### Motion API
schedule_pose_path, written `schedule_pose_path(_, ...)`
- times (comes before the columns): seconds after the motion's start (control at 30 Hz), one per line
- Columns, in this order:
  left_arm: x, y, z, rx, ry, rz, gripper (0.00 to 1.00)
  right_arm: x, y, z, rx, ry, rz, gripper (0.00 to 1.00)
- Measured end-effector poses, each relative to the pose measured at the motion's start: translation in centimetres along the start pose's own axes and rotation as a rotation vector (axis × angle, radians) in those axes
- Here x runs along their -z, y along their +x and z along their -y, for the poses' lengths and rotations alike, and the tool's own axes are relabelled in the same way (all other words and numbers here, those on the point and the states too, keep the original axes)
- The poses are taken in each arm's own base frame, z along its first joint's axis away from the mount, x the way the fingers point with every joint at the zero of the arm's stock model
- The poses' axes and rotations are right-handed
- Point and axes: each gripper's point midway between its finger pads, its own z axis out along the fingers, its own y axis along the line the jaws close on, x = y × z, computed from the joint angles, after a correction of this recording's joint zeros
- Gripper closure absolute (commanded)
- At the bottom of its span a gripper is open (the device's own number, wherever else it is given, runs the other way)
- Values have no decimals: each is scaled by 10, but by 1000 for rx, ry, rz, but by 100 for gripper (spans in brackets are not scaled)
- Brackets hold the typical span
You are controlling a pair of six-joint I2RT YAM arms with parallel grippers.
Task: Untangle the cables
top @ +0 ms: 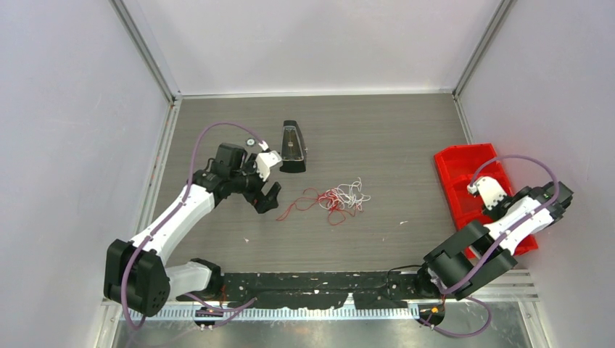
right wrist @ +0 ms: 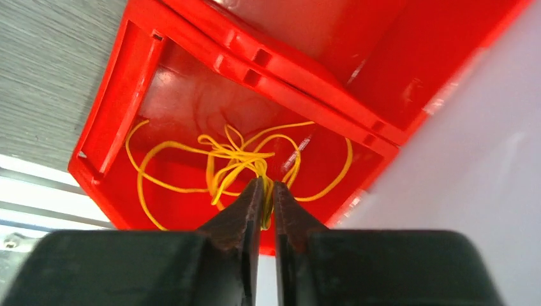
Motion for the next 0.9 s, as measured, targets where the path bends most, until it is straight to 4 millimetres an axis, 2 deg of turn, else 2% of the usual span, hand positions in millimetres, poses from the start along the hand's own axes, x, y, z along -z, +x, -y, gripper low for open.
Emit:
schedule_pose_path(0.1, -1, 0, 1, -3, 3, -1, 2, -20, 8, -9, 13, -30, -21, 57)
schedule_pose_path(0.23, -1, 0, 1, -3, 0, -3, 2, -29, 13, -15, 15, -65, -50, 45)
schedule_pose_path(0.33, -1, 0, 1, -4, -2, -3, 2, -17, 8, -12, -5, -78, -48, 35)
schedule_pose_path(0.43, -1, 0, 1, -4, -1, -3, 2, 16, -9, 10, -17, -46, -13, 25)
schedule_pose_path(0.53, -1, -1, 2, -2, 3, 2, 4, 52, -38, 30, -7, 7, 47, 20)
schedule_pose_path(0.63, -3, -5, 6, -3, 13, 10, 6, 76, -89, 22, 33, -5, 152, 17)
schedule_pose_path(0.7, -6, -7, 9, -10, 25, 15, 5, 80, -125, 2, 59, -59, 227, 15)
schedule_pose_path(0.8, -17, -8, 21, -29, 61, -1, 2, 78, -187, -42, 107, -192, 348, 14)
schedule_pose_path(0.87, -26, -6, 32, -47, 95, -21, 1, 76, -220, -74, 106, -288, 403, 14)
schedule_pose_path(0.9, -30, -4, 38, -56, 112, -33, 1, 75, -230, -85, 92, -324, 416, 14)
